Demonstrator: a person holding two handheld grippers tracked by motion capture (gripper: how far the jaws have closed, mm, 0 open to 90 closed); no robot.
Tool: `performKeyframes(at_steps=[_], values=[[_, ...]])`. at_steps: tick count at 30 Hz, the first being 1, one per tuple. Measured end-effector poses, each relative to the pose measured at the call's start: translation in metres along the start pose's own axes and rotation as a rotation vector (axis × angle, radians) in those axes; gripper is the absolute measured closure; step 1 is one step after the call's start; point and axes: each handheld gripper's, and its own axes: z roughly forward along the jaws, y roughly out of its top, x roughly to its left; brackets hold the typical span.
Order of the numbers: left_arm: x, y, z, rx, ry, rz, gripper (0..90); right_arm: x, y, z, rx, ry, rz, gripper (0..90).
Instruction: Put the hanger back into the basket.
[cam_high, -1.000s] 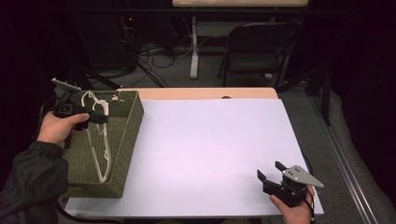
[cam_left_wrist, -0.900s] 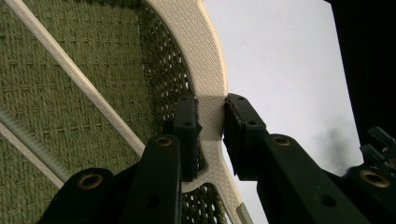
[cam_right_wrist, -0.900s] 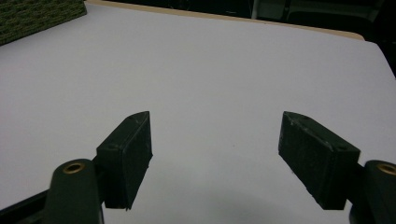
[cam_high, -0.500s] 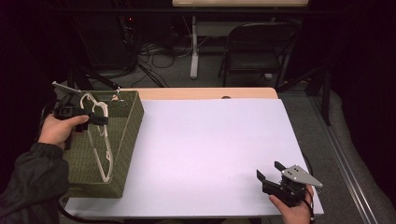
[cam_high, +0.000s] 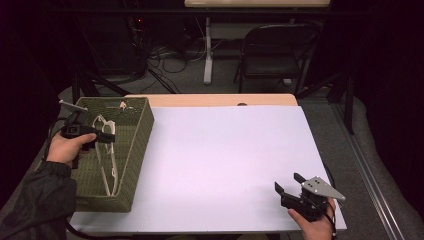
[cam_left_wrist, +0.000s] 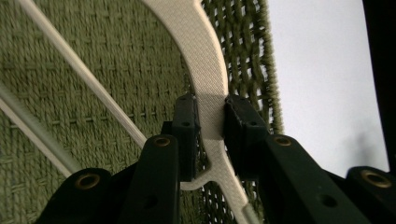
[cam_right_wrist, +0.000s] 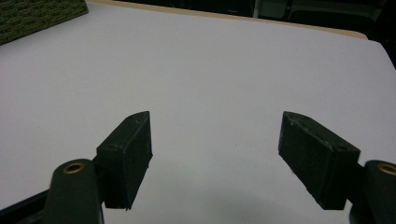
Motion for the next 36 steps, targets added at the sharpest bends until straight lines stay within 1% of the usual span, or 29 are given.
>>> performKeyframes(at_steps=[2,3,5,6,7,9,11,12,13,14,17,19,21,22,23,24,25,26,27,30,33,35,36], values=[[0.002,-0.002,0.004,-0.001,-0.01,0.008,74.5,0.0,0.0,0.0,0.0,-0.001,0.0,25.6],[0.002,-0.003,0.007,-0.004,-0.007,0.011,74.5,0.0,0.0,0.0,-0.005,0.0,0.001,25.6],[0.001,-0.004,0.013,0.003,0.007,0.02,74.8,0.0,0.0,0.0,0.001,0.0,0.0,25.6],[0.001,-0.004,0.016,0.014,0.036,0.037,74.8,0.0,0.0,0.0,0.002,-0.001,-0.001,25.6],[-0.001,-0.005,0.021,0.052,0.089,0.051,75.0,0.0,0.0,0.0,0.001,0.0,-0.003,25.6],[-0.002,-0.006,0.028,0.064,0.102,0.071,75.2,0.0,0.0,0.0,0.0,-0.003,-0.001,25.6],[-0.005,-0.006,0.033,0.067,0.122,0.071,75.3,0.0,-0.001,0.0,-0.011,-0.005,0.0,25.6],[-0.006,-0.007,0.036,0.071,0.132,0.077,75.2,-0.001,-0.001,0.0,-0.009,-0.003,0.001,25.6],[-0.005,-0.008,0.039,0.067,0.129,0.073,75.3,-0.001,-0.001,-0.001,0.0,-0.002,0.0,25.6],[-0.003,-0.009,0.04,0.069,0.126,0.083,75.3,-0.001,-0.001,-0.001,0.0,-0.002,0.0,25.6],[0.001,-0.011,0.041,0.051,0.089,0.049,75.2,-0.001,-0.001,-0.001,-0.006,0.0,-0.001,25.6],[0.001,-0.011,0.04,0.045,0.092,0.062,75.1,-0.001,-0.001,0.0,-0.003,-0.002,0.002,25.6],[0.0,-0.012,0.039,0.039,0.095,0.059,75.2,0.0,-0.001,0.0,-0.009,-0.002,0.0,25.6],[-0.001,-0.013,0.038,0.03,0.095,0.059,75.2,0.0,0.0,-0.001,-0.004,-0.003,-0.002,25.6],[0.0,-0.013,0.035,0.033,0.1,0.074,75.3,0.0,0.0,0.0,-0.008,-0.002,-0.003,25.6],[-0.001,-0.013,0.033,0.026,0.098,0.077,75.4,0.0,0.0,-0.001,-0.006,-0.002,-0.004,25.6],[-0.001,-0.013,0.031,0.017,0.094,0.069,75.5,0.0,-0.001,-0.001,-0.002,-0.004,-0.001,25.6],[-0.001,-0.013,0.029,0.013,0.092,0.074,75.5,0.0,-0.001,0.0,-0.011,-0.004,0.001,25.6],[0.0,-0.013,0.027,0.008,0.083,0.065,75.5,0.0,-0.001,0.0,-0.01,-0.004,0.002,25.6],[0.002,-0.013,0.024,0.004,0.069,0.071,75.4,-0.001,-0.001,0.0,0.002,-0.002,0.001,25.6],[0.0,-0.014,0.023,-0.001,0.077,0.089,75.2,0.0,-0.001,0.001,-0.01,-0.003,0.001,25.6],[-0.001,-0.014,0.021,-0.007,0.081,0.097,75.2,0.0,-0.001,0.001,-0.006,-0.001,0.002,25.6],[-0.002,-0.015,0.021,-0.009,0.082,0.103,75.1,0.0,0.0,0.001,0.006,0.001,0.002,25.6]])
